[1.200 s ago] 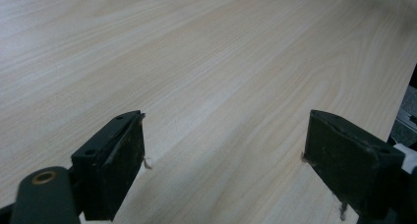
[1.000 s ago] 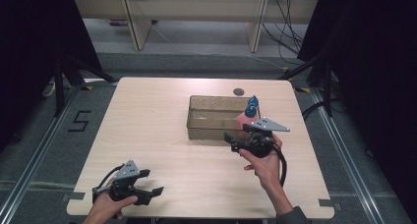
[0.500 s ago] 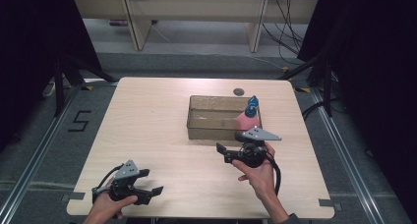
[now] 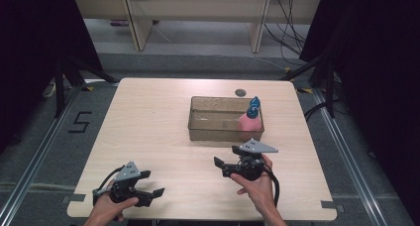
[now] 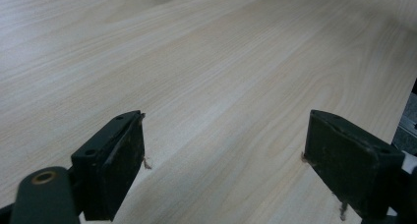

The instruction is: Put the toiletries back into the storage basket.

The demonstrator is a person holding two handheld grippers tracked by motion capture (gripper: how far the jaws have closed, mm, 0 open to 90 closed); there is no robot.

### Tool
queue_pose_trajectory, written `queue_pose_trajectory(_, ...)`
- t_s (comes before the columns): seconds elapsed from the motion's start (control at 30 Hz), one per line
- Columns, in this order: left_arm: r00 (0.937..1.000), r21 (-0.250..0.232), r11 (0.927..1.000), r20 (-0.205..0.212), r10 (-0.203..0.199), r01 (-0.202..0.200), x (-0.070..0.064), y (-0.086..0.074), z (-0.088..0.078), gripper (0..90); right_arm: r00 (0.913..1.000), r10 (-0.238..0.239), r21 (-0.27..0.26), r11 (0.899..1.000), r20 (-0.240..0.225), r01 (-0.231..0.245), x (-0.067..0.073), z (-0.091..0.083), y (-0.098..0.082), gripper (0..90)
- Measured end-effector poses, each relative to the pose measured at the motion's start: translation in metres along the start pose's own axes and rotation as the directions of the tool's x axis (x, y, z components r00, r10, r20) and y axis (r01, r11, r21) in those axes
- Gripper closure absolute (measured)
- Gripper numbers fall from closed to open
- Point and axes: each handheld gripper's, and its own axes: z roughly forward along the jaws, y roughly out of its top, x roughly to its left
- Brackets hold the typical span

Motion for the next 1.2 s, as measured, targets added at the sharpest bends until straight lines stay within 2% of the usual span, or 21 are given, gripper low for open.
queue_pose_trajectory(0.07, 1.0, 0.001, 1.0, 0.001, 0.002, -0.002, 0.0, 0.0, 0.0, 14.8, 0.9997, -0.019, 0.013, 1.0, -0.015, 0.019, 0.0, 0.001, -0.002, 18.5)
queue_pose_trajectory(0.1, 1.0, 0.001, 1.0, 0.0, 0.002, -0.002, 0.0, 0.0, 0.0, 14.8, 0.9997, -0.023, 0.02, 1.0, 0.005, 0.023, 0.001, -0.001, -0.002, 18.5)
queue_pose_trajectory(0.13, 1.0, 0.001, 1.0, 0.0, 0.003, -0.003, 0.0, 0.0, 0.0, 14.8, 0.9995, -0.031, 0.01, 0.999, -0.001, 0.031, 0.002, 0.0, -0.003, 18.5)
queue_pose_trajectory(0.2, 1.0, 0.001, 1.0, 0.0, 0.004, -0.004, 0.0, 0.0, 0.0, 14.8, 0.9996, -0.024, 0.01, 1.0, -0.011, 0.024, 0.003, 0.0, -0.006, 18.4)
queue_pose_trajectory(0.23, 1.0, 0.001, 1.0, 0.0, 0.003, -0.003, 0.0, 0.0, 0.0, 14.8, 0.9997, 0.019, 0.018, 1.0, -0.015, -0.018, 0.007, -0.001, -0.007, 18.4)
queue_pose_trajectory(0.3, 1.0, -0.003, 1.0, 0.002, 0.003, -0.003, 0.0, 0.0, 0.0, 14.8, 0.9982, -0.059, 0.002, 0.998, -0.011, 0.059, 0.005, 0.0, -0.009, 17.7)
queue_pose_trajectory(0.43, 0.9999, -0.001, 1.0, -0.007, 0.01, -0.01, 0.0, 0.0, 0.0, 14.8, 0.9994, -0.014, 0.022, 1.0, -0.033, 0.015, 0.01, -0.002, -0.012, 17.5)
queue_pose_trajectory(0.47, 0.9999, -0.003, 1.0, -0.008, 0.009, -0.009, 0.0, 0.0, 0.0, 14.8, 0.9982, -0.047, 0.016, 0.999, -0.036, 0.048, 0.009, -0.003, -0.013, 17.2)
queue_pose_trajectory(0.6, 1.0, -0.004, 1.0, 0.002, 0.005, -0.005, 0.0, 0.0, 0.0, 14.8, 0.9986, -0.021, 0.019, 1.0, -0.05, 0.022, 0.012, -0.003, -0.018, 16.1)
queue_pose_trajectory(0.63, 1.0, -0.004, 1.0, 0.001, 0.005, -0.005, 0.0, 0.0, 0.0, 14.8, 0.9974, -0.052, 0.017, 0.998, -0.051, 0.053, 0.01, -0.002, -0.018, 16.0)
queue_pose_trajectory(0.67, 1.0, -0.004, 1.0, 0.002, 0.005, -0.005, 0.0, 0.0, 0.001, 14.8, 0.9979, -0.044, 0.021, 0.999, -0.047, 0.045, 0.011, -0.005, -0.019, 16.0)
queue_pose_trajectory(0.73, 1.0, -0.002, 1.0, 0.003, 0.007, -0.007, 0.0, 0.0, 0.0, 14.8, 0.997, -0.067, 0.003, 0.998, -0.038, 0.067, 0.009, -0.004, -0.022, 16.0)
queue_pose_trajectory(0.77, 1.0, -0.004, 1.0, -0.002, 0.007, -0.007, 0.0, 0.0, 0.0, 14.8, 0.9981, -0.007, 0.03, 0.999, -0.062, 0.009, 0.013, -0.005, -0.023, 16.0)
queue_pose_trajectory(0.8, 1.0, -0.003, 1.0, -0.004, 0.007, -0.007, 0.0, 0.0, 0.0, 14.8, 0.9983, -0.035, 0.022, 0.999, -0.046, 0.037, 0.009, -0.005, -0.026, 16.0)
queue_pose_trajectory(0.83, 0.9999, -0.002, 0.9999, -0.008, 0.012, -0.012, 0.0, 0.0, 0.0, 14.8, 0.998, -0.015, 0.028, 0.999, -0.061, 0.017, 0.01, -0.006, -0.027, 16.0)
queue_pose_trajectory(0.9, 1.0, -0.006, 1.0, -0.003, 0.006, -0.006, 0.0, 0.0, 0.001, 14.8, 0.9974, -0.032, 0.029, 0.999, -0.064, 0.034, 0.009, -0.007, -0.028, 16.0)
queue_pose_trajectory(0.93, 1.0, -0.006, 1.0, -0.006, 0.005, -0.005, 0.0, 0.0, 0.001, 14.8, 0.9981, -0.001, 0.029, 1.0, -0.062, 0.003, 0.011, -0.008, -0.029, 16.0)
queue_pose_trajectory(0.97, 1.0, -0.003, 1.0, -0.005, 0.007, -0.007, 0.0, 0.0, 0.0, 14.8, 0.9977, -0.021, 0.023, 0.999, -0.064, 0.022, 0.009, -0.008, -0.03, 16.0)
queue_pose_trajectory(1.03, 1.0, -0.003, 1.0, -0.001, 0.007, -0.007, 0.0, 0.0, 0.001, 14.8, 0.9982, -0.022, 0.025, 0.999, -0.055, 0.024, 0.009, -0.009, -0.031, 16.1)
queue_pose_trajectory(1.07, 1.0, -0.005, 1.0, -0.007, 0.007, -0.007, 0.0, 0.0, 0.001, 14.8, 0.9976, -0.047, 0.018, 0.999, -0.051, 0.048, 0.008, -0.008, -0.032, 16.0)
queue_pose_trajectory(1.2, 0.9998, 0.0, 0.9999, -0.004, 0.017, -0.017, 0.0, 0.0, 0.001, 14.8, 0.9987, -0.005, 0.042, 0.999, -0.051, 0.007, 0.011, -0.011, -0.037, 16.1)
